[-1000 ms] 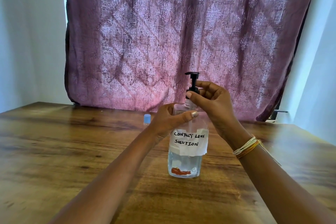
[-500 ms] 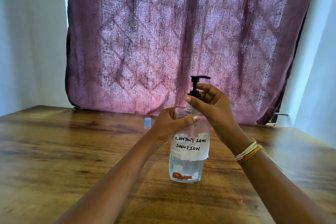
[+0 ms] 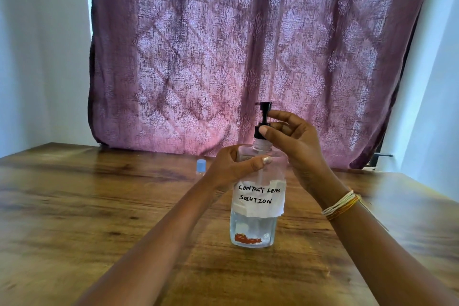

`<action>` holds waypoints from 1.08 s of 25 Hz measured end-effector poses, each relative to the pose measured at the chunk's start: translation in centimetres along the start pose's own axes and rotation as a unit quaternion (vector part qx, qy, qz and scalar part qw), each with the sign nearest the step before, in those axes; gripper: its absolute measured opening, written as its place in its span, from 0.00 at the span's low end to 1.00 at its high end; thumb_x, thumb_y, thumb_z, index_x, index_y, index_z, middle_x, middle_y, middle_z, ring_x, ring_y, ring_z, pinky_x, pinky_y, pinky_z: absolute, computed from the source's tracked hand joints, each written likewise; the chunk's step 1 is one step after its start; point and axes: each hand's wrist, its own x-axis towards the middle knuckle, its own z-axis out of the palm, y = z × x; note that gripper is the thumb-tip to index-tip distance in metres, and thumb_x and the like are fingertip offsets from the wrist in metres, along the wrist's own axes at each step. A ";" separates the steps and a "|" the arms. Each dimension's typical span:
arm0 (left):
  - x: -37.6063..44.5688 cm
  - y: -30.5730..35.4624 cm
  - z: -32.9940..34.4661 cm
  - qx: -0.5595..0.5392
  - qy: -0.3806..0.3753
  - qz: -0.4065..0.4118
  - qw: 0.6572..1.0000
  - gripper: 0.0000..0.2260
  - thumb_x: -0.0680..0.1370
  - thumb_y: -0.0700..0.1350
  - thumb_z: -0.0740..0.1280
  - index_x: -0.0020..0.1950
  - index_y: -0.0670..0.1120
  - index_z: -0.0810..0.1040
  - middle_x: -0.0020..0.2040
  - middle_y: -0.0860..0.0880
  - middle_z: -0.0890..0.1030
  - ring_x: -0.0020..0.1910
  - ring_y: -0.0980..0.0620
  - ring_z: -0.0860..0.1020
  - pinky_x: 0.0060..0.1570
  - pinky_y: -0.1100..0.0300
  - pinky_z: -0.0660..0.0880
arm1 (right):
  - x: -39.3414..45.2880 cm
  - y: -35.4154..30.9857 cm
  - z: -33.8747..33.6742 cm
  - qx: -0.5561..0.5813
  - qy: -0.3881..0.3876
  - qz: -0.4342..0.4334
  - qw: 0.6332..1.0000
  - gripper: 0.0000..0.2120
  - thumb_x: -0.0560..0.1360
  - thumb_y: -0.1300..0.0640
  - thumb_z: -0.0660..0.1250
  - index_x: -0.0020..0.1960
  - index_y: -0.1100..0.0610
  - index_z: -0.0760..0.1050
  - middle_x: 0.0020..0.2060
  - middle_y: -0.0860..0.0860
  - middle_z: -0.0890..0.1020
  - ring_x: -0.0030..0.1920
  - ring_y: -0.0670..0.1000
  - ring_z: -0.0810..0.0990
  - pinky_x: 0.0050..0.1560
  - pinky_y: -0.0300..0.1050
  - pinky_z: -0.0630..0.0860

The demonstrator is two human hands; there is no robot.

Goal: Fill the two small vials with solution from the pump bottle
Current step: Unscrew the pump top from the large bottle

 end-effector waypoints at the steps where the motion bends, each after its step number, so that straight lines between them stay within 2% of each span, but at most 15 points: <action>1: 0.0 0.0 0.0 -0.006 -0.001 -0.001 1.000 0.12 0.65 0.46 0.77 0.47 0.47 0.86 0.47 0.45 0.87 0.48 0.46 0.85 0.54 0.49 0.81 | 0.0 0.1 -0.2 0.015 -0.007 0.003 1.000 0.14 0.71 0.66 0.71 0.56 0.58 0.78 0.39 0.51 0.86 0.40 0.47 0.85 0.41 0.40 0.80; 3: -0.1 0.1 0.1 -0.010 -0.006 0.000 1.000 0.11 0.64 0.48 0.77 0.45 0.50 0.87 0.45 0.49 0.87 0.47 0.48 0.85 0.53 0.51 0.81 | 0.1 0.2 -0.4 0.037 -0.024 0.007 0.999 0.12 0.75 0.67 0.67 0.57 0.59 0.78 0.44 0.54 0.87 0.44 0.50 0.85 0.44 0.44 0.80; 5: -0.1 0.3 0.2 -0.003 -0.009 0.010 1.000 0.08 0.66 0.45 0.76 0.45 0.50 0.87 0.44 0.50 0.87 0.46 0.50 0.85 0.52 0.54 0.81 | 0.1 0.3 -0.2 0.038 -0.028 0.001 0.999 0.12 0.72 0.63 0.70 0.55 0.59 0.79 0.48 0.55 0.86 0.47 0.51 0.84 0.46 0.44 0.81; 7: -0.1 0.3 0.3 0.006 -0.006 0.014 1.000 0.08 0.68 0.44 0.74 0.45 0.49 0.87 0.44 0.48 0.87 0.47 0.49 0.85 0.52 0.53 0.81 | 0.1 0.2 0.3 -0.002 -0.015 -0.014 1.000 0.18 0.66 0.57 0.77 0.54 0.57 0.79 0.46 0.53 0.85 0.46 0.49 0.84 0.46 0.41 0.80; 9: -0.1 0.4 0.3 0.004 -0.005 0.011 1.000 0.07 0.68 0.44 0.73 0.44 0.51 0.87 0.44 0.48 0.87 0.47 0.48 0.85 0.53 0.51 0.81 | 0.1 0.2 0.4 -0.015 -0.001 -0.017 1.000 0.22 0.61 0.56 0.77 0.53 0.56 0.79 0.41 0.52 0.84 0.43 0.47 0.84 0.44 0.39 0.79; 12: -0.1 0.4 0.4 -0.003 -0.006 0.008 1.000 0.07 0.67 0.44 0.74 0.44 0.52 0.87 0.44 0.49 0.87 0.47 0.48 0.84 0.54 0.49 0.80 | 0.2 0.4 0.0 0.023 -0.003 -0.011 1.000 0.15 0.66 0.61 0.74 0.53 0.57 0.79 0.39 0.51 0.85 0.41 0.48 0.85 0.43 0.40 0.80; 15: -0.1 0.2 0.4 -0.011 -0.010 0.014 1.000 0.09 0.66 0.46 0.76 0.45 0.53 0.87 0.45 0.49 0.87 0.49 0.47 0.84 0.56 0.48 0.80 | 0.2 0.4 -0.3 0.027 -0.014 -0.006 1.000 0.10 0.74 0.63 0.68 0.55 0.60 0.78 0.45 0.56 0.86 0.47 0.52 0.84 0.48 0.47 0.80; 17: 0.0 0.2 0.3 -0.011 -0.010 0.017 1.000 0.08 0.67 0.45 0.75 0.45 0.52 0.87 0.46 0.48 0.87 0.50 0.45 0.84 0.56 0.48 0.80 | 0.1 0.3 -0.2 0.016 -0.026 -0.015 0.999 0.12 0.73 0.59 0.68 0.55 0.62 0.79 0.47 0.56 0.85 0.49 0.52 0.84 0.51 0.48 0.80; 19: 0.0 0.1 0.3 -0.003 -0.009 0.017 1.000 0.07 0.68 0.44 0.74 0.45 0.52 0.87 0.45 0.48 0.87 0.48 0.46 0.85 0.54 0.50 0.81 | 0.0 0.0 0.1 -0.012 -0.031 -0.029 0.999 0.16 0.70 0.55 0.73 0.55 0.62 0.80 0.47 0.53 0.86 0.48 0.49 0.84 0.47 0.42 0.80; 22: 0.1 0.1 0.2 0.007 -0.012 0.018 1.000 0.06 0.69 0.44 0.73 0.44 0.52 0.87 0.45 0.49 0.87 0.47 0.49 0.85 0.51 0.55 0.82 | -0.1 0.1 0.4 -0.056 -0.012 -0.046 0.997 0.18 0.64 0.54 0.75 0.53 0.56 0.81 0.44 0.50 0.86 0.46 0.46 0.85 0.45 0.38 0.80; 25: 0.1 -0.1 0.2 -0.001 -0.007 0.014 1.000 0.07 0.67 0.45 0.75 0.44 0.51 0.87 0.46 0.46 0.87 0.48 0.46 0.85 0.53 0.50 0.81 | 0.1 0.3 0.0 -0.002 -0.008 -0.023 1.000 0.13 0.70 0.61 0.72 0.54 0.62 0.79 0.42 0.53 0.87 0.45 0.49 0.85 0.45 0.42 0.81; 27: 0.1 -0.2 0.2 -0.008 -0.004 0.012 1.000 0.09 0.65 0.47 0.76 0.44 0.52 0.87 0.46 0.47 0.87 0.49 0.46 0.84 0.54 0.50 0.81 | 0.1 0.4 -0.3 0.019 -0.023 -0.011 0.999 0.12 0.74 0.64 0.67 0.56 0.66 0.78 0.46 0.58 0.86 0.48 0.53 0.84 0.49 0.46 0.82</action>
